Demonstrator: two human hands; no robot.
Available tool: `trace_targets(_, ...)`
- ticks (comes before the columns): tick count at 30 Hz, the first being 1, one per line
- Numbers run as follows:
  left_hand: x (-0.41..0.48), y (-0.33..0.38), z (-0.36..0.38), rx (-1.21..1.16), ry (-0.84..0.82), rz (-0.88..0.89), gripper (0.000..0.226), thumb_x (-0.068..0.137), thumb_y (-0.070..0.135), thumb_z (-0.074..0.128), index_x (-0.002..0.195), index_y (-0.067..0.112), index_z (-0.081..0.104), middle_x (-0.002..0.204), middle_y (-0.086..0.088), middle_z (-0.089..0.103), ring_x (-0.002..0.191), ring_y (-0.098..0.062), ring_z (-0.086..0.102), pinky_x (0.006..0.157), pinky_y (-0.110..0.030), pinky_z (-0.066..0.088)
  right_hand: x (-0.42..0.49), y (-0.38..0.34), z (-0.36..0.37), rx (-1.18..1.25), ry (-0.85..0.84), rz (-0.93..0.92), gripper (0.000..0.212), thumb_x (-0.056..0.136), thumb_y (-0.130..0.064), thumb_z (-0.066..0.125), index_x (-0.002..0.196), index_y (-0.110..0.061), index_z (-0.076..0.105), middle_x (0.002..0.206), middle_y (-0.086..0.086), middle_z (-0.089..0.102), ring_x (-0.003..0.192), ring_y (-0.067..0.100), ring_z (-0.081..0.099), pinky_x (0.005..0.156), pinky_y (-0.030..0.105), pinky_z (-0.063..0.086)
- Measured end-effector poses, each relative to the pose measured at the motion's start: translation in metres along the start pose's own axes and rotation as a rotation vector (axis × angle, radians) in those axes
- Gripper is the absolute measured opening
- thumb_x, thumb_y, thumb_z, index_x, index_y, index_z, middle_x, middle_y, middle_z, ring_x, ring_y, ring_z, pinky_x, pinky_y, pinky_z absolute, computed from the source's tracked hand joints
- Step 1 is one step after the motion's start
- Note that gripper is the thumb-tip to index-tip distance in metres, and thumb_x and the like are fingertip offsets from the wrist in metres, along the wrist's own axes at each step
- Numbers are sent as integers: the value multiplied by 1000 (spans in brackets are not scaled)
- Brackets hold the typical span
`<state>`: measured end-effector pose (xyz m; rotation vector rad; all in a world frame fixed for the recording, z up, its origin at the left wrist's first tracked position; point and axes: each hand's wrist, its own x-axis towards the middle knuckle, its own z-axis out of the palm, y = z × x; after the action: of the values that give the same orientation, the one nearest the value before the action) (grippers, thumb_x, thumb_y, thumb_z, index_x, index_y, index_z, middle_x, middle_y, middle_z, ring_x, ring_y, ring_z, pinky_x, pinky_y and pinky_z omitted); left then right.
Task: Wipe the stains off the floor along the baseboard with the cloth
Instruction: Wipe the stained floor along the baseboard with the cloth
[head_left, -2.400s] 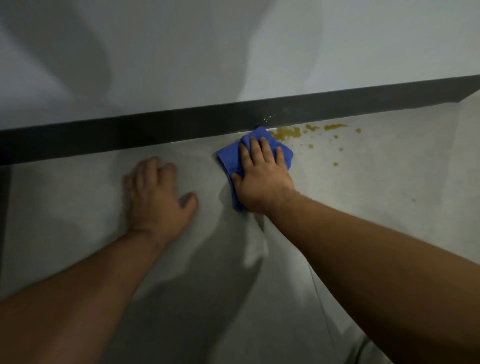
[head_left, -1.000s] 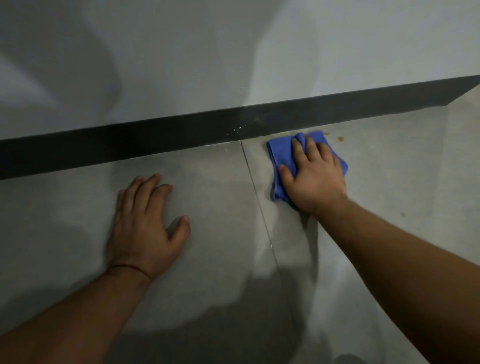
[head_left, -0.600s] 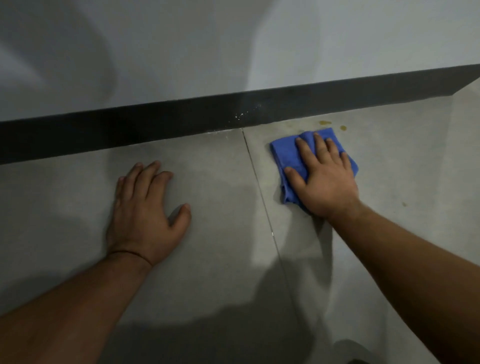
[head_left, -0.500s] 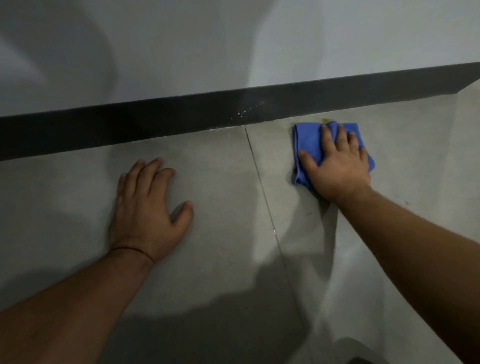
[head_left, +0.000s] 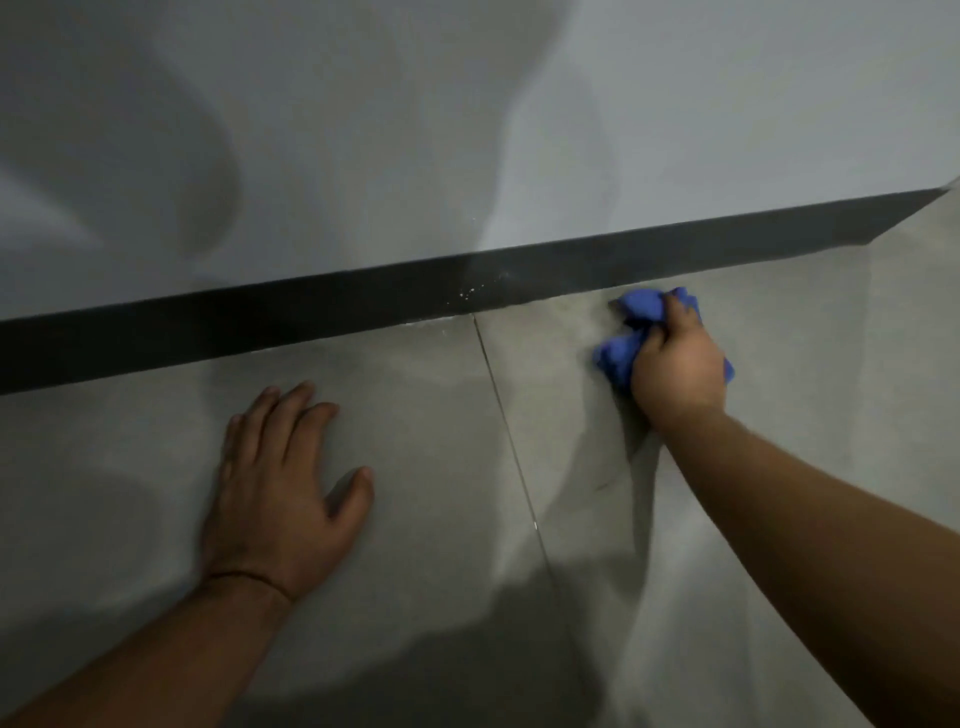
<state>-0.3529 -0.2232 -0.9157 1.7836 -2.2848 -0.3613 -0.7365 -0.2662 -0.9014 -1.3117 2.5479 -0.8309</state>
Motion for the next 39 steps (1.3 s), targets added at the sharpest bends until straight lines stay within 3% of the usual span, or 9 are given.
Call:
trace_targets(3, 0, -1, 0, 6, 9, 5, 71, 84, 54, 49, 140, 11, 56, 156, -12, 46, 151, -37, 34, 124, -58, 27, 33, -34, 8, 388, 28, 362, 38, 105, -17, 39, 138, -6, 52, 128, 19, 63, 118, 37, 58, 99, 29, 39)
trace_targets(8, 1, 1, 0, 15, 6, -2, 71, 84, 56, 49, 140, 12, 54, 157, -11, 45, 151, -35, 33, 122, -60, 30, 10, -115, 40, 773, 0, 511, 46, 106, -19, 39, 150, -7, 34, 144, 21, 50, 125, 35, 53, 92, 25, 40)
trace_targets(14, 2, 2, -3, 31, -21, -12, 73, 83, 56, 49, 140, 11, 56, 157, -13, 46, 151, -36, 34, 124, -57, 26, -65, -176, 71, 693, -182, 322, 82, 98, -9, 50, 159, -14, -5, 162, 17, 24, 145, 30, 33, 117, 36, 31)
trace_targets(18, 2, 3, -5, 20, -37, -21, 75, 82, 57, 49, 140, 12, 56, 156, -13, 47, 151, -36, 33, 126, -55, 24, -99, -186, 73, 558, -267, 173, 82, 92, 1, 50, 159, -11, 4, 157, 22, 33, 129, 32, 50, 102, 20, 35)
trace_targets(22, 1, 4, -5, 20, -35, -20, 76, 82, 57, 48, 140, 10, 57, 156, -14, 47, 151, -37, 35, 124, -57, 26, -114, -172, 59, 551, -400, 7, 78, 86, 6, 55, 156, -12, 27, 147, 15, 51, 132, 26, 51, 110, 31, 38)
trace_targets(27, 1, 3, -4, 6, -25, -25, 73, 83, 57, 49, 141, 13, 55, 157, -11, 46, 151, -35, 33, 126, -55, 24, -83, -144, 37, 640, -127, 192, 72, 88, 10, 45, 154, -18, 35, 129, 5, 62, 105, 4, 59, 89, 11, 45)
trace_targets(31, -1, 1, -3, 5, -9, -12, 71, 83, 56, 50, 140, 13, 56, 156, -11, 47, 151, -36, 35, 124, -57, 26, -62, -167, 45, 730, -98, 326, 84, 86, 14, 41, 160, -18, 15, 150, 11, 47, 126, 21, 54, 111, 27, 38)
trace_targets(35, 1, 1, -2, 11, 8, 0, 71, 82, 56, 52, 136, 10, 59, 153, -15, 51, 149, -39, 37, 123, -58, 26, -110, -195, 68, 624, -244, 151, 78, 90, 10, 46, 158, -13, 16, 158, 21, 32, 138, 38, 40, 112, 41, 34)
trace_targets(39, 2, 2, -3, 24, -17, -15, 73, 83, 57, 51, 137, 10, 58, 155, -14, 49, 150, -38, 35, 124, -58, 26, -128, -187, 74, 477, -436, -16, 91, 87, 7, 56, 160, -19, 9, 169, 6, 7, 152, 24, 16, 120, 28, 18)
